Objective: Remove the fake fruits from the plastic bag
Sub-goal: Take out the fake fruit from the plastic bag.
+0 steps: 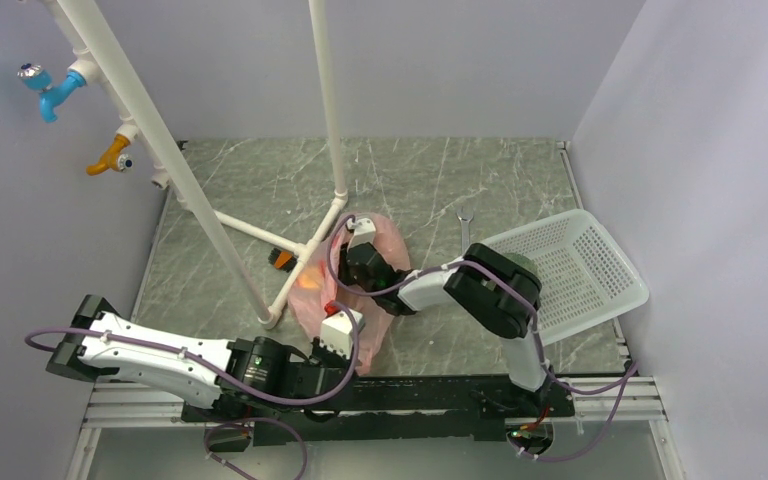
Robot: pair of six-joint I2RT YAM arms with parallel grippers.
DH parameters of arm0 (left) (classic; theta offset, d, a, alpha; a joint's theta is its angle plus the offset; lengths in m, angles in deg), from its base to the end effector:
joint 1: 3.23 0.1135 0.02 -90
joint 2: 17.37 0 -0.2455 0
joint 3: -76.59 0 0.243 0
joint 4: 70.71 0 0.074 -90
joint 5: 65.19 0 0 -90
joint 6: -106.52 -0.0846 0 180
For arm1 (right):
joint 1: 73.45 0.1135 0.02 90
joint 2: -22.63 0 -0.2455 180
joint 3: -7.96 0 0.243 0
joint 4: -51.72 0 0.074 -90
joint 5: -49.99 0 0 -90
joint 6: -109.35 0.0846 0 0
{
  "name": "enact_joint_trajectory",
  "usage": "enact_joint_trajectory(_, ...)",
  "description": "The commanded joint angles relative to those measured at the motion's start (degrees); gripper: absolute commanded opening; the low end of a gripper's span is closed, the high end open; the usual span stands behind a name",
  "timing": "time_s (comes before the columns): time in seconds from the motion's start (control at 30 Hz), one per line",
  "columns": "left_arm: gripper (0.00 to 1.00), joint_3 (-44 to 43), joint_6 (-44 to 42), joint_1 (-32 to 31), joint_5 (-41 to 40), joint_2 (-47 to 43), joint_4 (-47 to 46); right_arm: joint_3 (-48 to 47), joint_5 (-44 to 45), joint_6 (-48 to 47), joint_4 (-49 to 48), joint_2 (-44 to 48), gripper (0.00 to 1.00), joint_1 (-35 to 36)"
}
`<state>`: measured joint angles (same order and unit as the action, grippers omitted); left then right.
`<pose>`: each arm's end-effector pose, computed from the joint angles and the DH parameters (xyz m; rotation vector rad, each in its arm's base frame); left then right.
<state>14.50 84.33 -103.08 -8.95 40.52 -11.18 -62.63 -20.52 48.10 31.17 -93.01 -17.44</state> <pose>0.0097 -0.2188 0.2205 0.4470 2.3866 -0.6713 0.2682 0.3472 0.0991 -0.2583 2.0093 0.6176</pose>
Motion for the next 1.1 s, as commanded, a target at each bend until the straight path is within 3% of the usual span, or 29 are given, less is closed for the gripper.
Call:
enact_joint_trajectory(0.0,0.00,-1.08,1.96,-0.45,-0.69,0.62,-0.66,-0.31,-4.90,-1.60,5.75,5.79,0.16,0.24)
enact_joint_trajectory(0.17,0.00,-2.35,2.44,-0.51,-2.87,0.38,2.11,4.01,-10.04,-2.02,13.28,15.12,0.00,0.70)
enact_joint_trajectory(0.7,0.00,1.55,3.25,-0.56,-5.31,-6.12,2.89,17.35,-33.94,-2.51,31.52,45.22,0.00,1.48)
enact_joint_trajectory(1.07,0.00,3.63,3.25,-0.52,-4.27,-4.77,-0.51,6.42,-44.61,2.57,32.79,54.83,0.00,1.05)
